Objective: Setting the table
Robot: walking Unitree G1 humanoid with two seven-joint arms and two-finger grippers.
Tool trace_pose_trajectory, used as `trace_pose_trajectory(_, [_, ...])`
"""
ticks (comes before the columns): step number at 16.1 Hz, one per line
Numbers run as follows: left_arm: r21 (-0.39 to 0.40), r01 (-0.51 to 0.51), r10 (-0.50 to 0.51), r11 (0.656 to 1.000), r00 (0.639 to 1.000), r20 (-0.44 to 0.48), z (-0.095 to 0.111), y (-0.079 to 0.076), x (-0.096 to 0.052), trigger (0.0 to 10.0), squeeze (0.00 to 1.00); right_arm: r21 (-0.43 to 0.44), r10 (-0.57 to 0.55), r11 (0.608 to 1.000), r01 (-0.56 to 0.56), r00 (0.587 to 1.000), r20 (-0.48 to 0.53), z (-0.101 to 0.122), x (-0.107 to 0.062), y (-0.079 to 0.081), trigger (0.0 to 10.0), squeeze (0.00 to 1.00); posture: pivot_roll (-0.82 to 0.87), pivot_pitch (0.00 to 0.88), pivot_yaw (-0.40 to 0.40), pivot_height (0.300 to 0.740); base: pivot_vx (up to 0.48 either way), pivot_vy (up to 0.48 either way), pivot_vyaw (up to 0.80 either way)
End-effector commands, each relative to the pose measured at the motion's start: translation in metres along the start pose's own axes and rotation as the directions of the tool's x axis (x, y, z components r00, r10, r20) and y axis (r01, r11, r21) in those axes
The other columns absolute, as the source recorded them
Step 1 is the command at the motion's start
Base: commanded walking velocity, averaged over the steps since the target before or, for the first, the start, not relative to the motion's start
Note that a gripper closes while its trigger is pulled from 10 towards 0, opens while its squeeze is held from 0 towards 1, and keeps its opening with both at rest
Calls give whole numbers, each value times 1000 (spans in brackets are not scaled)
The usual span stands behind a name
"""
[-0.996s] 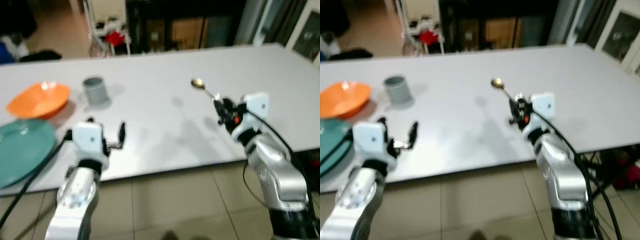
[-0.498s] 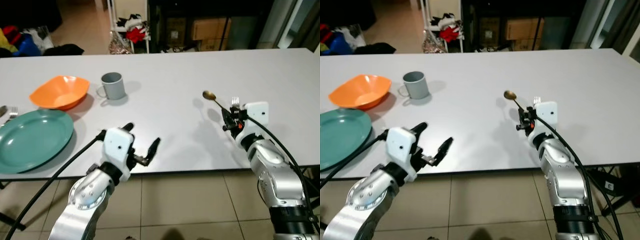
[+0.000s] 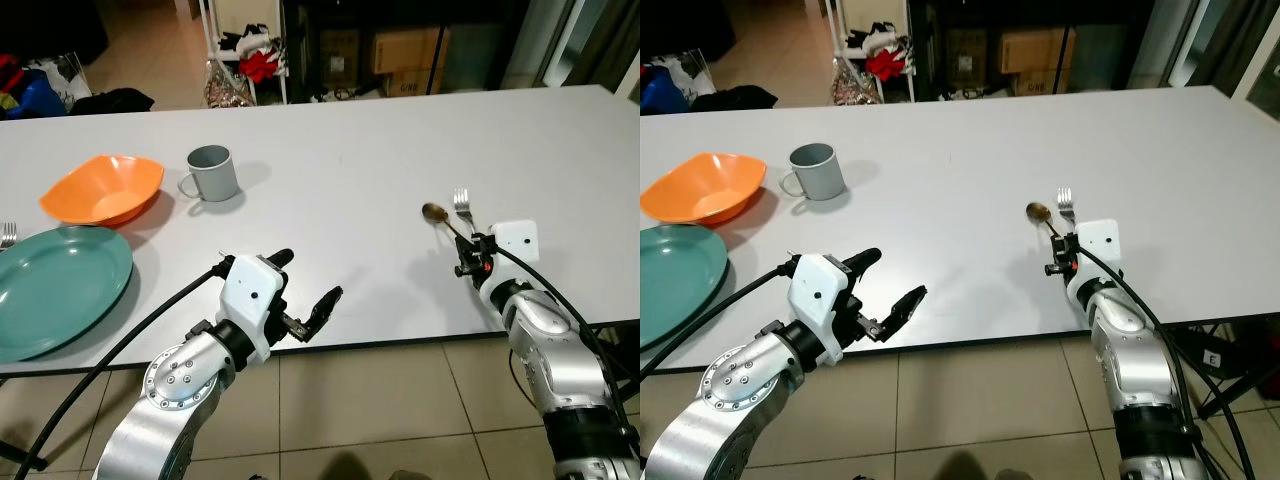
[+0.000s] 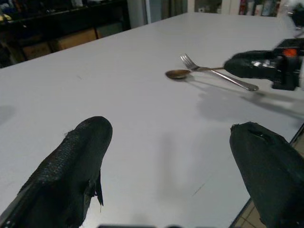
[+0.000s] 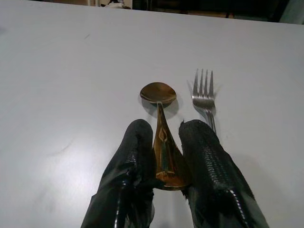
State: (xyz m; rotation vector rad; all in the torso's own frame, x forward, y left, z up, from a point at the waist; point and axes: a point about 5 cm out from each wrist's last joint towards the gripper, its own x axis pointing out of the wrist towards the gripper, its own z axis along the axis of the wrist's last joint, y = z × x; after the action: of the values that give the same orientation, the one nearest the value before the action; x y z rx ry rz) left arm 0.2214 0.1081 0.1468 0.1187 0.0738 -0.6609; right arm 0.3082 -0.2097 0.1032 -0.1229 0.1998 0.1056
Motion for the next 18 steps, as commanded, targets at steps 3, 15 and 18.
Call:
trace_pose_trajectory(3, [-6, 39, -39, 999, 999, -26, -1, 0, 1, 10000, 0, -13, -12, 1000, 12, 1000, -3, 0, 7, -3, 10000, 0, -107, 26, 67, 740, 0, 0, 0])
trace_pose_trajectory(15, [-15, 83, -83, 996, 995, -60, -6, -6, -3, 10000, 0, -10, -51, 999, 50, 994, -96, -25, 14, -6, 10000, 0, -105, 20, 61, 740, 0, 0, 0])
trace_pose_trajectory(18, [-15, 91, -92, 996, 994, -67, -7, -7, -4, 10000, 0, 5, -66, 998, 68, 990, -127, -32, 14, -7, 10000, 0, -100, 19, 58, 740, 0, 0, 0])
